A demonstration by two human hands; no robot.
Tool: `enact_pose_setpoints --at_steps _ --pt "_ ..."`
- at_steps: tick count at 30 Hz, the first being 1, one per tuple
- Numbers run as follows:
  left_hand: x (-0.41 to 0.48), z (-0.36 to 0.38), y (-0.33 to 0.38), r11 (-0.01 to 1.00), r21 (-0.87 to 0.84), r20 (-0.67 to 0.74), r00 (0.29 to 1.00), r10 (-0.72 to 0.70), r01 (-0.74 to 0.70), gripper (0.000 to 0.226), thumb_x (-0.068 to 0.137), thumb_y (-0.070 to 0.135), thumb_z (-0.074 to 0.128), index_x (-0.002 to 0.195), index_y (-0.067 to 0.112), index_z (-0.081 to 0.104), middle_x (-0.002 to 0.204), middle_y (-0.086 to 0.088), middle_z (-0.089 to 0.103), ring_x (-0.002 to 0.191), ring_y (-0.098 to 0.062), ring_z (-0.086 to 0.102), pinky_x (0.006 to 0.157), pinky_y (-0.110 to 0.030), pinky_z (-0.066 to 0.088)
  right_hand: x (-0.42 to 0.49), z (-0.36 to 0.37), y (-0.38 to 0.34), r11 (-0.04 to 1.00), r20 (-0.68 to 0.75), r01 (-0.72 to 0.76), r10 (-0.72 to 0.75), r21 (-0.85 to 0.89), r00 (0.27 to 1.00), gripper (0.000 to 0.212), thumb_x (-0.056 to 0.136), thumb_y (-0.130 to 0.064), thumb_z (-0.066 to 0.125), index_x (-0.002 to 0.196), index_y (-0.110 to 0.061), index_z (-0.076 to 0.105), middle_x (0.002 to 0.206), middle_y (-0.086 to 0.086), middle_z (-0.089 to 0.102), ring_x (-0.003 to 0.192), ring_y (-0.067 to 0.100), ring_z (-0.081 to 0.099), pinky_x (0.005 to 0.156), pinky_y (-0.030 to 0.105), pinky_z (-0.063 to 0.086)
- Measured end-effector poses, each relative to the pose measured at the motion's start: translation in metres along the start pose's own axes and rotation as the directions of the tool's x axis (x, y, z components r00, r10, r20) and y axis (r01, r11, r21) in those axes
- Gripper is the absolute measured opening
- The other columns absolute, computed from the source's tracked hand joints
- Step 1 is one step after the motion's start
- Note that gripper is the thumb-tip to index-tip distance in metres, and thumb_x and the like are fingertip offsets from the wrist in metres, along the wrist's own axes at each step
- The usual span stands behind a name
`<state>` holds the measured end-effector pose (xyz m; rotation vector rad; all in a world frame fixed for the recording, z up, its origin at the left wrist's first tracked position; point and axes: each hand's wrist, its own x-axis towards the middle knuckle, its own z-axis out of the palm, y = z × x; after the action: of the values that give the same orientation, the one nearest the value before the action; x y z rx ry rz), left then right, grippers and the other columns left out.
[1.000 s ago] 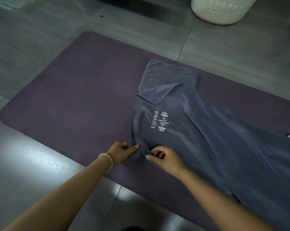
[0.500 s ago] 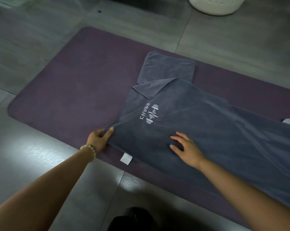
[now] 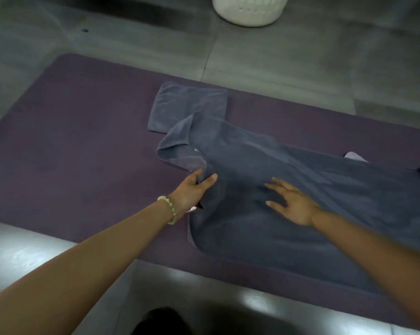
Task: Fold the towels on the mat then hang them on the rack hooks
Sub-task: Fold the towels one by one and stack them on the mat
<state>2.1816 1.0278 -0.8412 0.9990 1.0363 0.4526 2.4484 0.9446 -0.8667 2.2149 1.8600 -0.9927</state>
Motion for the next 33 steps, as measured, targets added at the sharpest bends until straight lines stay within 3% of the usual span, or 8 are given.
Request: enact_pose_setpoints --at_steps 4,8,15,20,25,28,31,33 --pt "0.019 0.077 0.008 0.996 0.093 0.087 0.996 -0.003 -0.005 0.031 0.099 0.027 0.047 0.121 0.008 0.057 0.112 -0.001 0.066 0.105 -0.011 0.063 0.089 -0.017 0.05 -0.035 -0.002 0.072 0.977 -0.084 -0.159 0.172 0.142 0.982 0.059 0.094 -0.044 0.05 0.148 -0.03 0.029 0.158 -0.007 0.015 0.145 0.017 0.02 0.119 0.034 0.017" --pt "0.037 0.136 0.0 0.99 0.125 0.131 0.988 -0.087 0.071 0.04 0.098 0.039 0.047 0.121 0.008 0.055 0.122 -0.005 0.063 0.112 -0.016 0.06 0.102 -0.032 0.045 -0.074 0.026 0.13 0.939 -0.098 -0.288 0.31 0.188 0.946 0.059 0.094 -0.044 0.051 0.147 -0.027 0.032 0.159 -0.004 0.015 0.146 0.016 0.017 0.119 0.03 0.014" --pt "0.047 0.248 0.0 0.985 0.127 0.323 0.934 -0.149 0.113 0.034 0.099 0.037 0.042 0.12 0.016 0.058 0.121 -0.003 0.065 0.109 -0.018 0.062 0.089 -0.038 0.054 -0.119 0.052 0.192 0.852 -0.121 -0.315 0.396 0.417 0.91 0.053 0.097 -0.041 0.046 0.147 -0.027 0.033 0.159 -0.008 0.016 0.146 0.009 0.014 0.117 0.026 0.012" --pt "0.041 0.344 0.001 0.977 0.139 0.441 0.874 -0.207 0.161 0.032 0.1 0.035 0.04 0.123 0.017 0.055 0.114 0.002 0.064 0.097 -0.008 0.063 0.066 -0.02 0.056 -0.152 0.044 0.223 0.742 -0.252 -0.222 0.468 0.632 0.847 0.043 0.1 -0.029 0.045 0.142 -0.019 0.042 0.151 -0.002 0.036 0.139 0.013 0.032 0.112 0.02 0.021" --pt "0.037 0.397 -0.045 0.931 0.252 0.337 0.879 -0.339 0.263 0.024 0.1 0.032 0.044 0.104 0.012 0.056 0.109 -0.004 0.064 0.083 -0.01 0.061 0.058 -0.021 0.056 -0.196 0.038 0.264 0.719 -0.489 -0.092 0.555 0.689 0.673 0.029 0.096 -0.017 0.054 0.124 -0.011 0.056 0.119 -0.003 0.054 0.114 0.015 0.053 0.096 0.017 0.036" --pt "0.038 0.414 -0.065 0.922 0.27 0.265 0.899 -0.349 0.278 0.031 0.099 0.031 0.046 0.114 0.005 0.054 0.109 -0.011 0.062 0.079 -0.013 0.06 0.053 -0.022 0.055 -0.217 0.047 0.292 0.73 -0.57 -0.101 0.605 0.676 0.556 0.03 0.09 -0.016 0.063 0.12 -0.01 0.058 0.12 -0.001 0.05 0.113 0.014 0.051 0.097 0.018 0.036" --pt "0.041 0.425 -0.073 0.93 0.255 0.224 0.919 -0.324 0.265 0.027 0.099 0.029 0.047 0.111 0.006 0.05 0.106 -0.01 0.06 0.077 -0.014 0.06 0.051 -0.024 0.055 -0.23 0.062 0.318 0.625 -0.481 -0.168 0.721 0.763 0.498 0.045 0.085 -0.018 0.07 0.126 -0.01 0.053 0.137 0.007 0.04 0.127 0.022 0.043 0.105 0.028 0.033" --pt "0.044 0.429 -0.075 0.927 0.288 0.213 0.928 -0.306 0.239 0.025 0.099 0.03 0.047 0.108 0.008 0.05 0.101 -0.007 0.061 0.076 -0.012 0.061 0.052 -0.024 0.055 -0.235 0.072 0.332 0.52 -0.381 -0.175 0.779 0.836 0.499 0.062 0.081 -0.026 0.074 0.134 -0.012 0.045 0.145 0.007 0.034 0.133 0.024 0.038 0.112 0.037 0.032"
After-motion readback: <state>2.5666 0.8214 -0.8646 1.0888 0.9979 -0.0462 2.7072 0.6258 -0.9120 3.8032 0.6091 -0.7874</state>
